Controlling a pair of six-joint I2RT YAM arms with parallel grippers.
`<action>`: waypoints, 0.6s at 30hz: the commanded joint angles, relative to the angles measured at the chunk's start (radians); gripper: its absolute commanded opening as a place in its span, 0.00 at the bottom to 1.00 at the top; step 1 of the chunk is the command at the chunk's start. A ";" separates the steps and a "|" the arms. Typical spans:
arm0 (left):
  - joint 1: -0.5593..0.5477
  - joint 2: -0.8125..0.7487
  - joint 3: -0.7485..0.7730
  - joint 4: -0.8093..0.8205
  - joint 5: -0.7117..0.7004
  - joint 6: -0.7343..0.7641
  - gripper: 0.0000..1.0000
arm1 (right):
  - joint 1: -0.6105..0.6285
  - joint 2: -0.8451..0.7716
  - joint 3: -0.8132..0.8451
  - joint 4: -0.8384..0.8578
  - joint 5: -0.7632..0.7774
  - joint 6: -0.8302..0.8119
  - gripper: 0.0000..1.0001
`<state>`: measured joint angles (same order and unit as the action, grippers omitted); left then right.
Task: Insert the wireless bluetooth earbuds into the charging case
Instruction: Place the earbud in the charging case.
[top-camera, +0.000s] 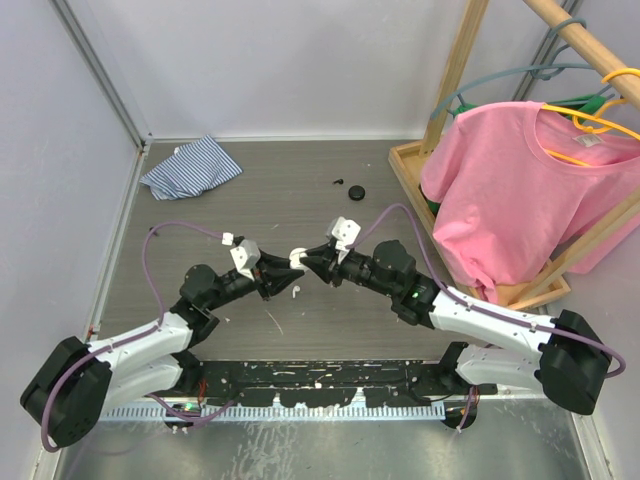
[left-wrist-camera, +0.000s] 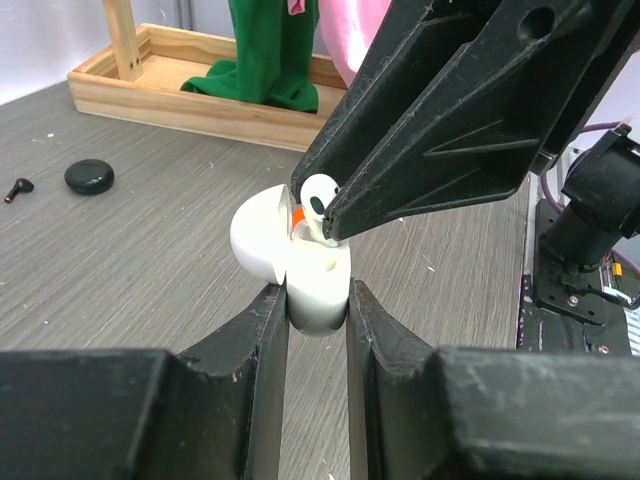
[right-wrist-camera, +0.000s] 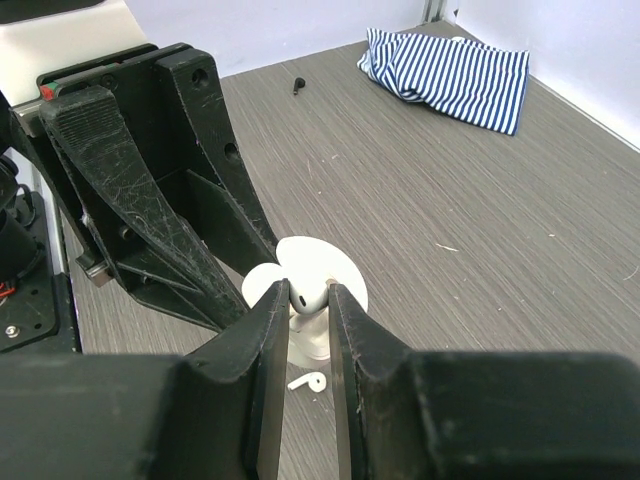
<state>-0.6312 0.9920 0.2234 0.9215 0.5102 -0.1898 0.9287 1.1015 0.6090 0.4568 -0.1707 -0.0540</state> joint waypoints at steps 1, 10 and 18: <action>-0.004 -0.034 0.005 0.041 -0.054 -0.002 0.01 | 0.009 -0.023 -0.012 0.062 -0.027 -0.018 0.17; -0.003 -0.045 0.001 0.039 -0.063 -0.001 0.01 | 0.009 -0.010 -0.022 0.072 -0.076 -0.023 0.22; -0.004 -0.059 -0.012 0.064 -0.055 0.003 0.01 | 0.009 -0.010 -0.052 0.097 -0.068 -0.025 0.26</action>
<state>-0.6350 0.9588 0.2077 0.8986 0.4820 -0.1947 0.9283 1.1000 0.5781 0.5049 -0.2066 -0.0769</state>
